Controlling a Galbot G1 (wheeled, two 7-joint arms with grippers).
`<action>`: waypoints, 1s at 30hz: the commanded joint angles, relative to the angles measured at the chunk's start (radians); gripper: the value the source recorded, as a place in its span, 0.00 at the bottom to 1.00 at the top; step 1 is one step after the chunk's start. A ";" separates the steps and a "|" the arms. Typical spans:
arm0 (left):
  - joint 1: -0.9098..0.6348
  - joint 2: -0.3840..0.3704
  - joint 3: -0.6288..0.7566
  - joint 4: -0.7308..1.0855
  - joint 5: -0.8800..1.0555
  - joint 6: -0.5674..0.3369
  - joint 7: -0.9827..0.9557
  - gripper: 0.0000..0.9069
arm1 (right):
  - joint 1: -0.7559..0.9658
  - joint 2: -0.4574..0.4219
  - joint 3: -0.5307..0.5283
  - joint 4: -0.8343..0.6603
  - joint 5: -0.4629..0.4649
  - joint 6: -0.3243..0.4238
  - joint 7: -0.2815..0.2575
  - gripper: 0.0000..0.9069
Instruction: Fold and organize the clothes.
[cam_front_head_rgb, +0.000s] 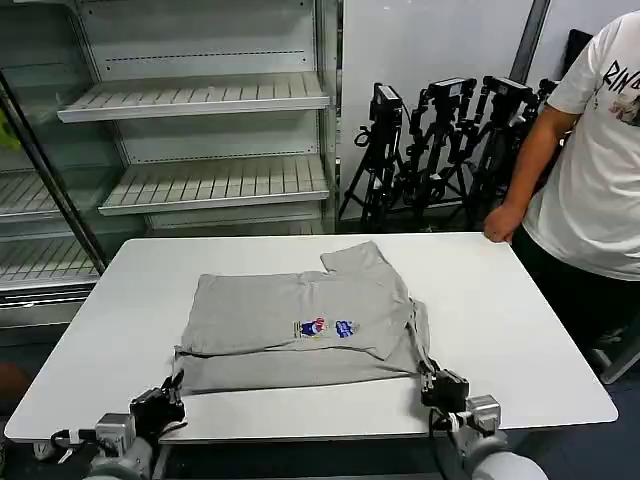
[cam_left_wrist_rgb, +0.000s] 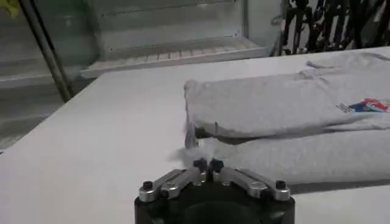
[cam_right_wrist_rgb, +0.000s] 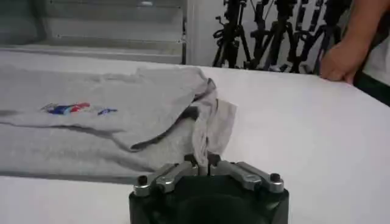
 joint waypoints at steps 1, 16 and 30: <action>0.181 -0.013 -0.027 -0.100 0.041 0.000 -0.004 0.04 | -0.154 -0.014 0.063 0.099 -0.020 0.004 0.000 0.00; 0.179 -0.014 -0.071 -0.123 0.039 0.010 0.003 1.00 | -0.142 -0.008 0.088 0.120 -0.044 0.067 0.006 1.00; -0.153 0.124 -0.118 -0.059 -0.210 0.032 -0.049 1.00 | 0.316 -0.038 -0.013 -0.015 0.125 -0.027 0.063 1.00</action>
